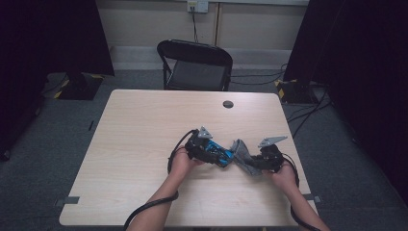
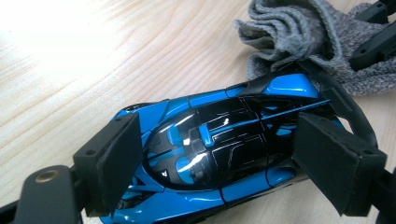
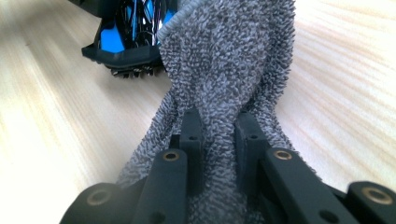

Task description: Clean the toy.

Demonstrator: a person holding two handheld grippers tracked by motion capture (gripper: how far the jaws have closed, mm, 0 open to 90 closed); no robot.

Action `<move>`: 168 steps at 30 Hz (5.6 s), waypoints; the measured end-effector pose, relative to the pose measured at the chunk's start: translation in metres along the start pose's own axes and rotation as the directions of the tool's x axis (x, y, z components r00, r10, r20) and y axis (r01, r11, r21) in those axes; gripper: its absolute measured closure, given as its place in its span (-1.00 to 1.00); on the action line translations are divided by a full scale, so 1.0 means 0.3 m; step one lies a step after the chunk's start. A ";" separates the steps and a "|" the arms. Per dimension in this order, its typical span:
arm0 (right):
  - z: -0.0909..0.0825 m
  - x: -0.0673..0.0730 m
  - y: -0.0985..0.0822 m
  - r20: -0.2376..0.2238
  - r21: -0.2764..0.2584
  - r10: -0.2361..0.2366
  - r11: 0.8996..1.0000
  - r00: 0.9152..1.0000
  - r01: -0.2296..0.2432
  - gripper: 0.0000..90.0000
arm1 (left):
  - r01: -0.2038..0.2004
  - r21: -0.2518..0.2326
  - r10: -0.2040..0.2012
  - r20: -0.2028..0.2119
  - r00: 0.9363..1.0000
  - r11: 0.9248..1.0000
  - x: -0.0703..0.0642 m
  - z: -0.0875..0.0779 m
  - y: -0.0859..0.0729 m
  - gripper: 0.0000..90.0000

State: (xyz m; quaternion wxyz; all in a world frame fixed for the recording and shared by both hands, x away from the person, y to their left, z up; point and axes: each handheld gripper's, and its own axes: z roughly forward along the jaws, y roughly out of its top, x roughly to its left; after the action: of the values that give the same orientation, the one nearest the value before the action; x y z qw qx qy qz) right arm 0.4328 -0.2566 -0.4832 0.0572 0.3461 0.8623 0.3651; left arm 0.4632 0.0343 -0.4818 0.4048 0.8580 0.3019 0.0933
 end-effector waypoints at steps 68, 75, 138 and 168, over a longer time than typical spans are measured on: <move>0.210 0.424 0.381 -0.228 0.010 -0.257 0.964 0.939 0.266 0.69 | 0.129 -0.108 -0.135 -0.044 0.990 0.986 0.095 -0.625 -0.162 -0.54; 0.341 0.490 0.409 -0.266 0.038 -0.281 0.953 0.922 0.301 0.68 | 0.147 -0.126 -0.154 -0.049 0.987 0.981 0.109 -0.648 -0.213 -0.53; 0.364 0.175 0.327 0.032 0.124 -0.142 0.983 0.989 0.137 -0.65 | 0.127 -0.096 -0.128 -0.006 0.992 0.987 0.108 -0.547 -0.281 -0.49; 0.338 0.188 0.313 0.065 0.124 -0.097 0.988 0.993 0.088 -0.42 | 0.073 -0.056 -0.073 0.008 0.997 0.996 0.098 -0.504 -0.270 -0.48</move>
State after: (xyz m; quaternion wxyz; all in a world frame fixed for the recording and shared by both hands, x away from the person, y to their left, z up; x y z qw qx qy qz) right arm 0.4780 -0.1143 -0.4854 0.0837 0.3214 0.8954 0.2966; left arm 0.3897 0.1881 -0.4462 0.4327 0.8350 0.3293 0.0842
